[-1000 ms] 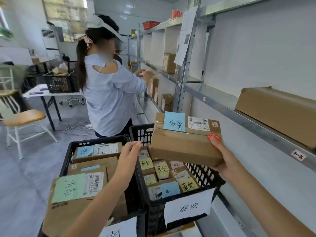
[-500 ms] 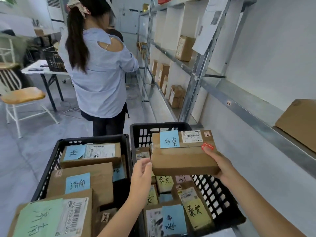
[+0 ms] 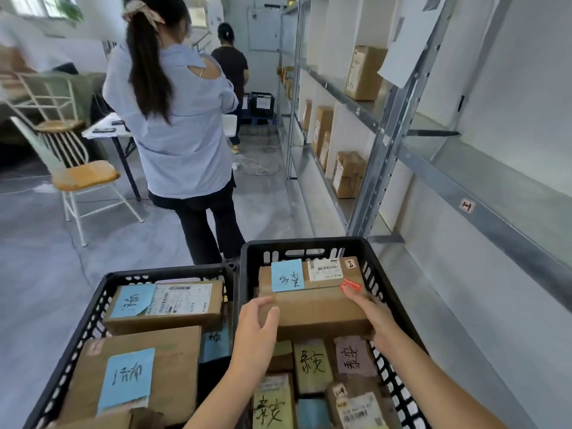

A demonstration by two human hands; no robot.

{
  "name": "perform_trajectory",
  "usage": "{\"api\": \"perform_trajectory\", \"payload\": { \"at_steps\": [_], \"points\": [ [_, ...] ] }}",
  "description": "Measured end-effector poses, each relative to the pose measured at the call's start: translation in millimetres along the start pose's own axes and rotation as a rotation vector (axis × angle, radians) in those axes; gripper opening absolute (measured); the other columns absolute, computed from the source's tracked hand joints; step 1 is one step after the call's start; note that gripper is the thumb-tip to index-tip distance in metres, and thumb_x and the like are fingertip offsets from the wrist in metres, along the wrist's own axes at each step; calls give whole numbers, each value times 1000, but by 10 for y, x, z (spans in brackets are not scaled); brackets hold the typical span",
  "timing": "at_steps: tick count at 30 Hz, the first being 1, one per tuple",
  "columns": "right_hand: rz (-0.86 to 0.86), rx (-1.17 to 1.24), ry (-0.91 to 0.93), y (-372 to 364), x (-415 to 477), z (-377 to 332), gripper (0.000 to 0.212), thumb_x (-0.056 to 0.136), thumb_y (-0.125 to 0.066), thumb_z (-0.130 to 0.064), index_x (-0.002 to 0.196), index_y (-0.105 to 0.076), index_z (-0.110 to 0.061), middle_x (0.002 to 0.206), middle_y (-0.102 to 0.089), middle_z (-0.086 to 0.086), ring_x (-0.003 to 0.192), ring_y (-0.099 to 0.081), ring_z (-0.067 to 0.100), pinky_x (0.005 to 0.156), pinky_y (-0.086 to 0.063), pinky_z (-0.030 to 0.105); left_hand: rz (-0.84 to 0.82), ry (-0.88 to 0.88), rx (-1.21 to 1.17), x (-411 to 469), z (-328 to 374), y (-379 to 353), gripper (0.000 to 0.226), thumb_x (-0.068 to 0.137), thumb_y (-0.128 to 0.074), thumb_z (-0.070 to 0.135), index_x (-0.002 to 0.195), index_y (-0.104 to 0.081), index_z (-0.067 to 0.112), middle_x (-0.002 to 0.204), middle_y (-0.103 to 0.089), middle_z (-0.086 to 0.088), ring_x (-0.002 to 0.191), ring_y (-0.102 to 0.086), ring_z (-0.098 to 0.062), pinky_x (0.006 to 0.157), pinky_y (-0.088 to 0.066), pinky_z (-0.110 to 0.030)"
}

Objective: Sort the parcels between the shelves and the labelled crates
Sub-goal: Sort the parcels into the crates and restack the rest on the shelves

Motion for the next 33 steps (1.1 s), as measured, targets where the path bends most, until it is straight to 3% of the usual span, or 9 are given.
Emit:
{"api": "perform_trajectory", "payload": {
  "at_steps": [7,11,16,20,23,26,28,30,33],
  "points": [
    [-1,-2,-25,-17,415,173,75,57,-89,-45,126,-64,-27,116,-69,14,107,-64,34,95,-54,52,27,-5,72,233,6,-137,23,100,-54,26,122,-56,32,127,-53,14,123,-50,-4,110,-40,-32],
    [-2,-85,-43,-57,534,284,69,64,-84,-50,124,-64,-22,113,-69,12,105,-64,32,95,-54,50,23,1,99,275,-27,-163,23,100,-54,26,121,-54,36,126,-52,19,124,-50,-4,112,-40,-36],
    [39,-465,122,-78,597,60,51,87,-68,-51,126,-64,-20,113,-68,6,101,-65,26,90,-56,43,24,-12,119,295,-19,-89,24,100,-54,25,123,-54,33,129,-55,14,126,-50,-5,110,-43,-35],
    [9,-636,333,-179,449,-237,43,101,-54,-28,142,-52,-16,135,-62,8,111,-59,17,94,-53,35,-18,-55,143,262,113,-38,25,102,-51,27,125,-54,37,130,-58,14,121,-52,-2,92,-46,-19],
    [109,-792,456,-215,164,-375,50,104,-48,-31,151,-39,-18,149,-49,3,132,-49,18,101,-45,30,-44,-135,232,220,253,-4,28,103,-48,28,130,-52,37,132,-57,11,114,-53,-1,90,-53,-21],
    [98,-896,535,-271,-212,-349,51,104,-44,-34,153,-34,-21,151,-46,0,133,-44,10,105,-42,28,-75,-200,307,148,358,3,35,103,-47,28,138,-47,32,135,-54,7,111,-53,-3,87,-55,-22],
    [51,-980,575,-311,-461,-272,55,104,-44,-36,155,-30,-22,155,-40,-3,137,-39,7,110,-38,27,-116,-257,357,73,400,-27,39,103,-47,27,142,-45,28,140,-51,6,121,-48,-5,101,-50,-30],
    [57,-1055,615,-306,-656,-262,57,104,-44,-37,156,-26,-23,159,-33,-5,144,-32,10,116,-35,34,-167,-342,435,2,433,-84,41,103,-48,27,143,-42,25,143,-47,7,130,-43,-6,112,-37,-24],
    [139,-1111,662,-254,-915,-353,59,104,-43,-40,157,-23,-25,162,-25,-7,149,-23,10,118,-28,35,-173,-491,541,-91,549,-98,43,102,-50,26,144,-41,20,143,-46,6,135,-38,-9,107,-24,-13]
  ]
}}
Point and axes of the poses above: each hand's wrist, its own x-axis towards the middle knuckle, its own y-axis out of the back of the hand, z = x × y, the point moved 6 cm from there along x, towards the middle knuckle
